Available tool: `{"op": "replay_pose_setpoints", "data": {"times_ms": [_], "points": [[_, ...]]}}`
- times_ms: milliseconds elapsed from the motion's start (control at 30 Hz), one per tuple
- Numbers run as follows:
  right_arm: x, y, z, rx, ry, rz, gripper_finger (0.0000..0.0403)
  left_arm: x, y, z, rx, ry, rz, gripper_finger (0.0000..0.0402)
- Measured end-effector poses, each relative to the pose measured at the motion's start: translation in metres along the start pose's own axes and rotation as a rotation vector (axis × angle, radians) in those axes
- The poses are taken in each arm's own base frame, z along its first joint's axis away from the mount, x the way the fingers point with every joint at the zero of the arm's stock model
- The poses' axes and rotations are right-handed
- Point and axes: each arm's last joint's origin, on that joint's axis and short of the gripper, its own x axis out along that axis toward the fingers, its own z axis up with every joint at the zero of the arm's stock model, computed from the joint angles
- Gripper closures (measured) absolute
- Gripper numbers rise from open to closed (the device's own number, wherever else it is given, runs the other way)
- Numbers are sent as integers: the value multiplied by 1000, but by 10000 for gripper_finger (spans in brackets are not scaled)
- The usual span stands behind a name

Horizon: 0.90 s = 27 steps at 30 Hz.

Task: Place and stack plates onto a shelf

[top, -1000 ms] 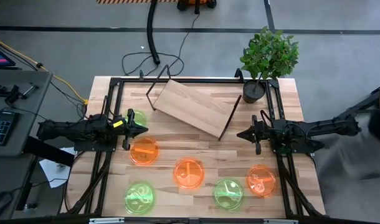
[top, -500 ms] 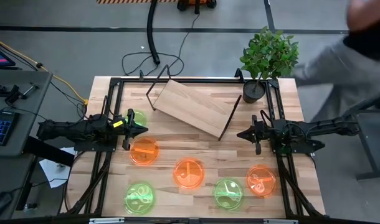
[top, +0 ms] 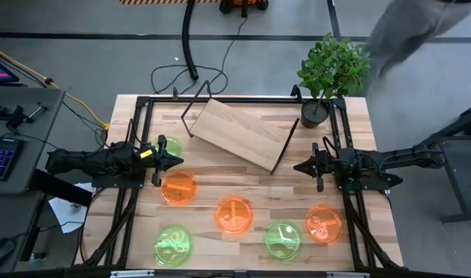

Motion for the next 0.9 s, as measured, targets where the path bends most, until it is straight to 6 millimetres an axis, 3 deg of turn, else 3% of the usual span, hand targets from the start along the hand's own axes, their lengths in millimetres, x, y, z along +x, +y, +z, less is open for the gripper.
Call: {"op": "replay_pose_setpoints", "data": {"times_ms": [233,300,500,600,767,900], "points": [[0,0,2,-10,-17,1,402,0,0,0,0,0,0,401],[0,1,5,135,-51,12,402,0,0,0,0,0,0,401],[-3,3,23,786,-226,112,402,0,0,0,0,0,0,401],[-4,5,27,957,-243,168,402,0,0,0,0,0,0,401],[-7,18,38,1010,-157,451,402,0,0,0,0,0,0,401],[-7,32,62,1011,-83,516,402,0,0,0,0,0,0,401]]}}
